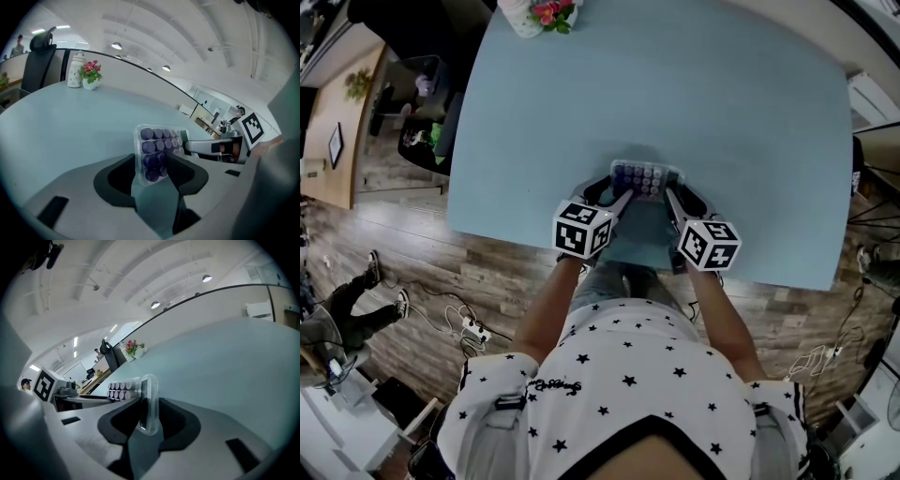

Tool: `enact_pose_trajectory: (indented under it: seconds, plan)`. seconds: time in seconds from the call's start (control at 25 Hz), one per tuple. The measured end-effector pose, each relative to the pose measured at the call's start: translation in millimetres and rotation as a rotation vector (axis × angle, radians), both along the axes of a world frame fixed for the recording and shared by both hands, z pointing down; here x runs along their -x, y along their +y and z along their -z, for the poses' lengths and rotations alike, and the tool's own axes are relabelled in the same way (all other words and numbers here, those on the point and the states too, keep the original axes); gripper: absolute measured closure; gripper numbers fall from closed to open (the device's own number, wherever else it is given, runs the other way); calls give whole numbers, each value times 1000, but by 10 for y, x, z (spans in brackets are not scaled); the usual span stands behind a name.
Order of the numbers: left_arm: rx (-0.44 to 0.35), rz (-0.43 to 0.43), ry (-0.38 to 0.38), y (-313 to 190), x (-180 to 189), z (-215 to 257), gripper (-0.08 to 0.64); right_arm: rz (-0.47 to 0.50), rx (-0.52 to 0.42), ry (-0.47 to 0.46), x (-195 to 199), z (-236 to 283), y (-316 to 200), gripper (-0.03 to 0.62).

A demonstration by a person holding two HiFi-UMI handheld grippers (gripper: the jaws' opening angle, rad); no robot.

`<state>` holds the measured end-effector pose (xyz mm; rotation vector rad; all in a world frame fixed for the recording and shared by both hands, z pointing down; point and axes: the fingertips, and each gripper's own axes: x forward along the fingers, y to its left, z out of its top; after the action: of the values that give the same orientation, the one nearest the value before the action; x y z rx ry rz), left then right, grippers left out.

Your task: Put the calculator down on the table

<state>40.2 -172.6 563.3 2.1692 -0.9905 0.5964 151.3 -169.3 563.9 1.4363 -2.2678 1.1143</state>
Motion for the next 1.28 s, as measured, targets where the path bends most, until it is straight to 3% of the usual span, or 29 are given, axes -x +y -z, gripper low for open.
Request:
enact_pose_trajectory:
  seconds: [0.36, 0.64, 1.28]
  plan:
    - [35, 28, 10, -87, -18, -35, 342, 13, -1, 33, -25, -21, -98, 485]
    - [14, 41, -26, -136, -33, -45, 337, 11, 12, 49, -44, -42, -144, 482]
    - [16, 69, -18, -207, -2, -70, 331, 55, -8, 165, -35, -80, -225, 446]
